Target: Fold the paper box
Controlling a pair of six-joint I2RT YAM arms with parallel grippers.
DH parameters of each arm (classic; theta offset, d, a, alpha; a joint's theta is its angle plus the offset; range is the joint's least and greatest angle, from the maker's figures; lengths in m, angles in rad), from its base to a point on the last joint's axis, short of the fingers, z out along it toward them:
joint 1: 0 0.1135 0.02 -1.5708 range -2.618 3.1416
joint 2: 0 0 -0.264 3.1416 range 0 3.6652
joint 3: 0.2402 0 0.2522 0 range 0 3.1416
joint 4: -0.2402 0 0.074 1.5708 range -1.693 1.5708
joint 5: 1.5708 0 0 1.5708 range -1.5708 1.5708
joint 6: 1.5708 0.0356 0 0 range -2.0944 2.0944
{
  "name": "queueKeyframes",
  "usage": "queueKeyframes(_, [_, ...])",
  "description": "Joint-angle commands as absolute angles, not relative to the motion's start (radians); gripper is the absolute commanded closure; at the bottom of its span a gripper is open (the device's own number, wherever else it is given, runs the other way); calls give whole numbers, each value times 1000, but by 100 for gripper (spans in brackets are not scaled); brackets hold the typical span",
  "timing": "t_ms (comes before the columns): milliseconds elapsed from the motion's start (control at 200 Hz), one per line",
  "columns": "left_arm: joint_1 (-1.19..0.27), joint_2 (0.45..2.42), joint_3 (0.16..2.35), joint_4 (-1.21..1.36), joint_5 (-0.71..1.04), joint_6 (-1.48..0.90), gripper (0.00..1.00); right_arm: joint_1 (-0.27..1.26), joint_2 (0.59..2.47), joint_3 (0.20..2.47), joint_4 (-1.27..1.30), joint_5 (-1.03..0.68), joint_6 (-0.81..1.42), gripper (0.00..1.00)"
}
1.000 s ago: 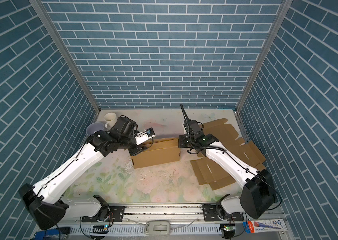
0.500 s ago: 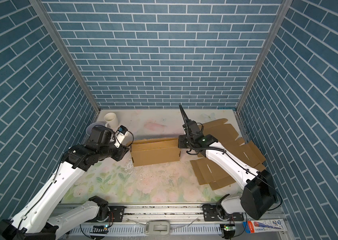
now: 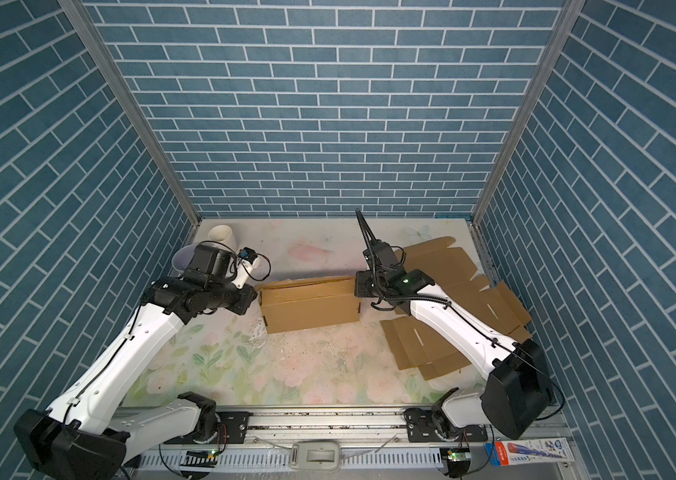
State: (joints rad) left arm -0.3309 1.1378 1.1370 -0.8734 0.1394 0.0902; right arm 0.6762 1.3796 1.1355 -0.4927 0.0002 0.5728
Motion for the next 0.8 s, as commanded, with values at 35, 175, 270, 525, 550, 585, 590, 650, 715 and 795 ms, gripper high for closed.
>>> queueKeyframes(35, [-316,1148,1169,-869,159,113,76,688,1385,1103,-594,9,619,100])
queueKeyframes(175, [-316,1167,1177,-873,192,109,86,690,1384,1103,-594,11,623,100])
queueKeyframes(270, [-316,1176,1173,-876,201,102,93,692,1378,1101,-594,16,629,100])
queueKeyframes(525, [-308,1180,1194,-895,181,46,99,695,1370,1095,-592,18,642,100])
queueKeyframes(550, [-305,1181,1198,-894,187,32,100,696,1370,1094,-593,18,643,100])
queueKeyframes(585, [-304,1182,1202,-893,202,17,100,697,1370,1094,-593,18,644,100])
queueKeyframes(590, [-304,1183,1202,-893,205,14,100,697,1371,1094,-593,18,644,100])
queueKeyframes(650, [-303,1188,1207,-889,238,-11,100,698,1370,1091,-591,20,647,100])
queueKeyframes(715, [-304,1192,1202,-880,255,-40,100,700,1368,1089,-588,21,650,100])
queueKeyframes(795, [-299,1195,1188,-858,283,-79,100,701,1370,1088,-586,24,655,100])
